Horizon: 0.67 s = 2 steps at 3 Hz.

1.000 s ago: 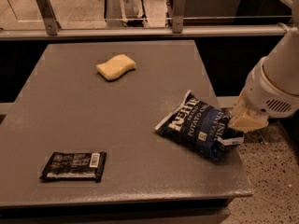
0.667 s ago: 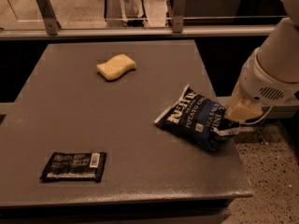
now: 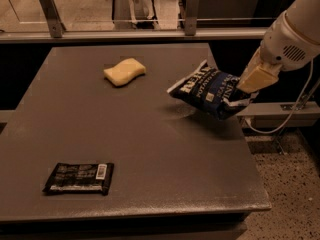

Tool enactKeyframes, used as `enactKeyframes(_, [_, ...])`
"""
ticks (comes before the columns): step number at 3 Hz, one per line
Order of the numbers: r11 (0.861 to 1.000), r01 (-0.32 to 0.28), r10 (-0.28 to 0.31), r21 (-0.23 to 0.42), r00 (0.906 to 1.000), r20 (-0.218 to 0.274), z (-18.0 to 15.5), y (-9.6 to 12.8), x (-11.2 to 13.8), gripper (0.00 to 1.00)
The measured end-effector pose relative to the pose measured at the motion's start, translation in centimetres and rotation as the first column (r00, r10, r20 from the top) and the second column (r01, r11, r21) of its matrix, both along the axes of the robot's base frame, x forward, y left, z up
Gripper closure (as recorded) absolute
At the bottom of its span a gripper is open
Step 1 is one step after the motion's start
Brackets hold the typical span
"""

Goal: Move blue chip bag near sponge

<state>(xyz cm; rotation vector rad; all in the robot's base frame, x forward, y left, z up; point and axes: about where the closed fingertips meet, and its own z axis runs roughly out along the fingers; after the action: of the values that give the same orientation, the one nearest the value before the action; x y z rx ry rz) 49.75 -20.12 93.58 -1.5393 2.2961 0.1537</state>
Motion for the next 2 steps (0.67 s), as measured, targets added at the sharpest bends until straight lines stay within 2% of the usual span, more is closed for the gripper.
enactKeyframes(1, [0.994, 0.025, -0.030, 0.107, 0.9981, 0.054, 1.8, -0.4, 3.5, 1.00])
enactKeyframes(2, [0.975, 0.029, -0.052, 0.220, 0.9937, 0.099, 2.2, 0.6, 6.1, 1.00])
